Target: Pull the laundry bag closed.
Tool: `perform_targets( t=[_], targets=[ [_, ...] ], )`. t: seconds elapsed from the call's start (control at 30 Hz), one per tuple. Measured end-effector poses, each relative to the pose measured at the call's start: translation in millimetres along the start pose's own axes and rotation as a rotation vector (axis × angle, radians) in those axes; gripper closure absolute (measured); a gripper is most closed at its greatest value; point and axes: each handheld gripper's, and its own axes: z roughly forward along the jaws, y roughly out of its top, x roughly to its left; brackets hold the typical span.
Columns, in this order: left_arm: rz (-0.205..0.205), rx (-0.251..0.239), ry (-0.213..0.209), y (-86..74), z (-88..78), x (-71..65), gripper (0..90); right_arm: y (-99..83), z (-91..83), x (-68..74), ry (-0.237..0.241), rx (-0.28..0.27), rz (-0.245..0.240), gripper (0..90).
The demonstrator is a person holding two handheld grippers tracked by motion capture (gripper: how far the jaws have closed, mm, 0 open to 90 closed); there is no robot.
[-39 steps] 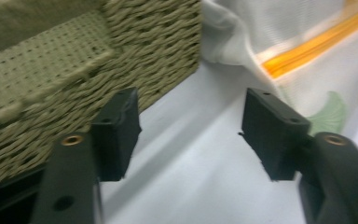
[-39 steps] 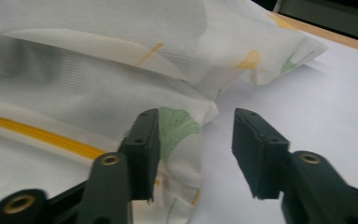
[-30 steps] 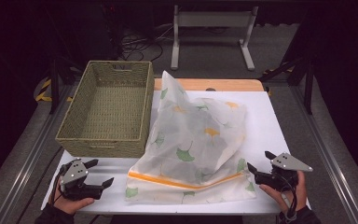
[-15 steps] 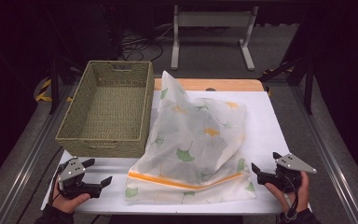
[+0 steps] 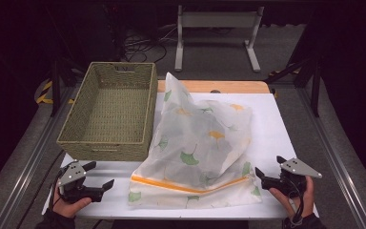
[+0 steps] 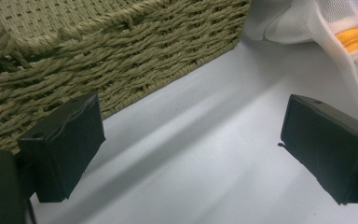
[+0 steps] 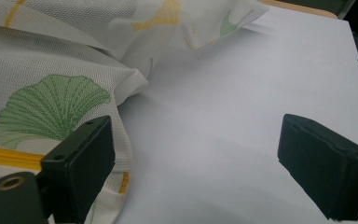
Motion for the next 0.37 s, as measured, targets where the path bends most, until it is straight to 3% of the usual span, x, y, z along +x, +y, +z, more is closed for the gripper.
perform_targets(
  t=[0.1, 0.37],
  targets=[
    [-0.015, -0.003, -0.001, 0.2, 1.2, 0.2, 6.7, -0.3, 0.8, 0.8, 0.001, 0.002, -0.002, 11.8],
    [-0.011, 0.007, 0.009, 0.8, 2.9, -0.3, 6.8, -1.1, -0.2, -1.6, -0.005, -0.007, 0.008, 11.9]
  ],
)
